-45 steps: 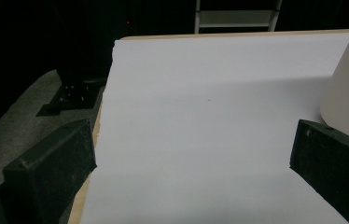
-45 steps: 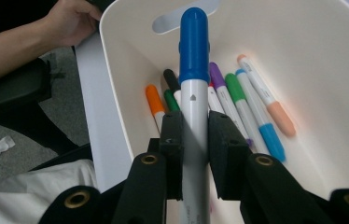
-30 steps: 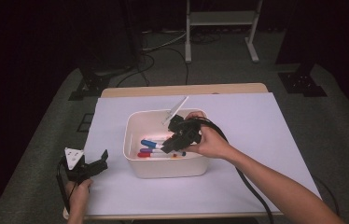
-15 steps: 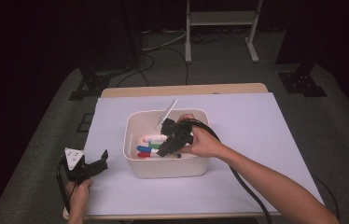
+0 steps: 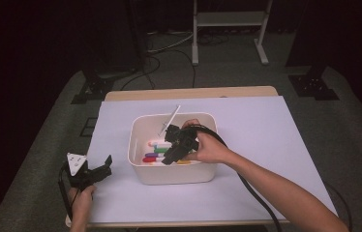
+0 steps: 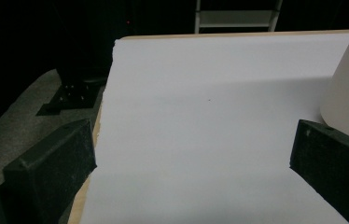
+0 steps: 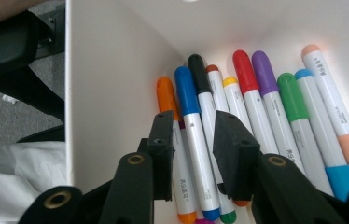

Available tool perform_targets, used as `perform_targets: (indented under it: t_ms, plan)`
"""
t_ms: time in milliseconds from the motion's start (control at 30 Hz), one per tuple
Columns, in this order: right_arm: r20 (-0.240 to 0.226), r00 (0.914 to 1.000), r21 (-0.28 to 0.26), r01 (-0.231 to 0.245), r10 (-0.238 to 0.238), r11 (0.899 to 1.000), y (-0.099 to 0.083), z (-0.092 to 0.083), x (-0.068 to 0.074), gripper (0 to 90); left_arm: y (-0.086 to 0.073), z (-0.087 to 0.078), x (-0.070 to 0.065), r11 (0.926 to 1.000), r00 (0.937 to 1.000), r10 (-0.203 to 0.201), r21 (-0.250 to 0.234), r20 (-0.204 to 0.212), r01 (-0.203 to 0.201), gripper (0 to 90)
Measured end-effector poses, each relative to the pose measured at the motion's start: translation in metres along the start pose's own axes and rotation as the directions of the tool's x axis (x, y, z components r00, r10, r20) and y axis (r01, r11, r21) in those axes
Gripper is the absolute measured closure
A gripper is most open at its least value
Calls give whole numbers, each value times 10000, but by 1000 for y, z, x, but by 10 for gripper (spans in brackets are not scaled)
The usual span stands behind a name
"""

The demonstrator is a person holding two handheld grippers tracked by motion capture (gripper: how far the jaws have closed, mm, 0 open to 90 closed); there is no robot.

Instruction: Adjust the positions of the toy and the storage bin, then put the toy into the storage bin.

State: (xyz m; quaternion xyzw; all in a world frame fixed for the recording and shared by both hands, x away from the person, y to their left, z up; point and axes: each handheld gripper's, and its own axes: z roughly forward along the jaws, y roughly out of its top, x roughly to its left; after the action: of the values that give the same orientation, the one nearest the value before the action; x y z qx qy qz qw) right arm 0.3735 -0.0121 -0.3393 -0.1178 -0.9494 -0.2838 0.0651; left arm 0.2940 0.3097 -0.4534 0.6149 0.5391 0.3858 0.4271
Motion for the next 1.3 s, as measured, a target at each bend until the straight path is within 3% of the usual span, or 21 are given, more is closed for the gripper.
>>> perform_targets:
  t_ms: [300,633,967,1300]
  plan:
    - [137,9998,-338,-111,115,9994,-4,-18,3,593,0,0,0,10000,10000,7,12,23,-7,0]
    - [430,9981,-889,-400,439,9952,-20,-45,2,487,0,0,0,10000,10000,69,37,68,-70,0]
    - [848,9933,-1338,-667,785,9888,-44,-74,3,405,0,0,-1,9999,9999,125,19,55,-125,0]
    - [1240,9846,-1723,-1009,1232,9799,-72,-105,2,388,0,0,-1,9999,9999,164,35,52,-164,0]
